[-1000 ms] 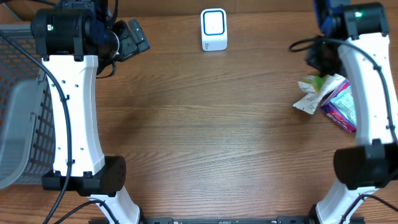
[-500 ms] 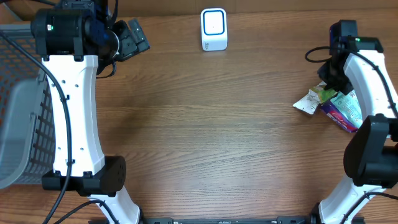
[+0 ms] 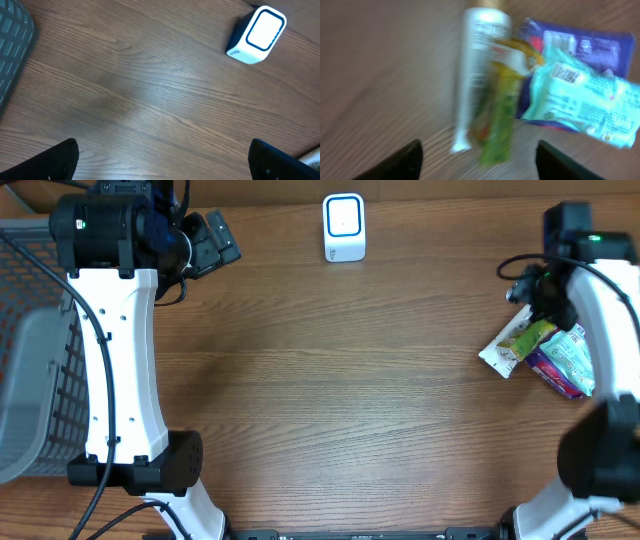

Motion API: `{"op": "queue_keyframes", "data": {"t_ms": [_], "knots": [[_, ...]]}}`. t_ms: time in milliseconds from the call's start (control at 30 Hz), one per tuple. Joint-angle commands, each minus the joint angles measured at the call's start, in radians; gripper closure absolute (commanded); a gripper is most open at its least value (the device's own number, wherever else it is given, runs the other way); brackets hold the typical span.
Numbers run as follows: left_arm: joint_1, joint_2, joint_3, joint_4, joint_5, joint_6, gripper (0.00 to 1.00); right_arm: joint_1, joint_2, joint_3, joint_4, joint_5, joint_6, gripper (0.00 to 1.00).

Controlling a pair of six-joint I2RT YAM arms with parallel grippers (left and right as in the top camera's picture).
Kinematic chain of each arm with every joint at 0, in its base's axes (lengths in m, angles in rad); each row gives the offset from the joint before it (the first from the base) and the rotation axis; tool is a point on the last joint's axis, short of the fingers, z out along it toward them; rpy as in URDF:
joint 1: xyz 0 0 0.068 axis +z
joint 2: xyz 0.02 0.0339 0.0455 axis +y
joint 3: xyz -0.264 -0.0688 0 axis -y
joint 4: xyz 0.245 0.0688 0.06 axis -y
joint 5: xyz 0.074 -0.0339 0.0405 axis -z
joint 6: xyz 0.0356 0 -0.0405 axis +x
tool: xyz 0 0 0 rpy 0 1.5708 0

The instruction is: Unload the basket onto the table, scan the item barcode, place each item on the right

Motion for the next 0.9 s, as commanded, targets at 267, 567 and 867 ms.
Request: {"op": "queue_keyframes", "data": {"t_ms": [267, 567, 867], "knots": [[0.0, 0.002, -0.004, 0.001, 0.004, 0.011, 0.01, 0.109, -0.534, 0.086, -0.018, -0.408, -0.223, 0.0], [0.0, 0.002, -0.004, 0.001, 0.004, 0.011, 0.0, 0.118, -0.735, 0.086, -0.023, -0.41, -0.217, 0.0], [0.0, 0.002, -0.004, 0.001, 0.004, 0.011, 0.0, 0.118, -0.764, 0.078, -0.219, -0.319, -0.217, 0.0]]}}
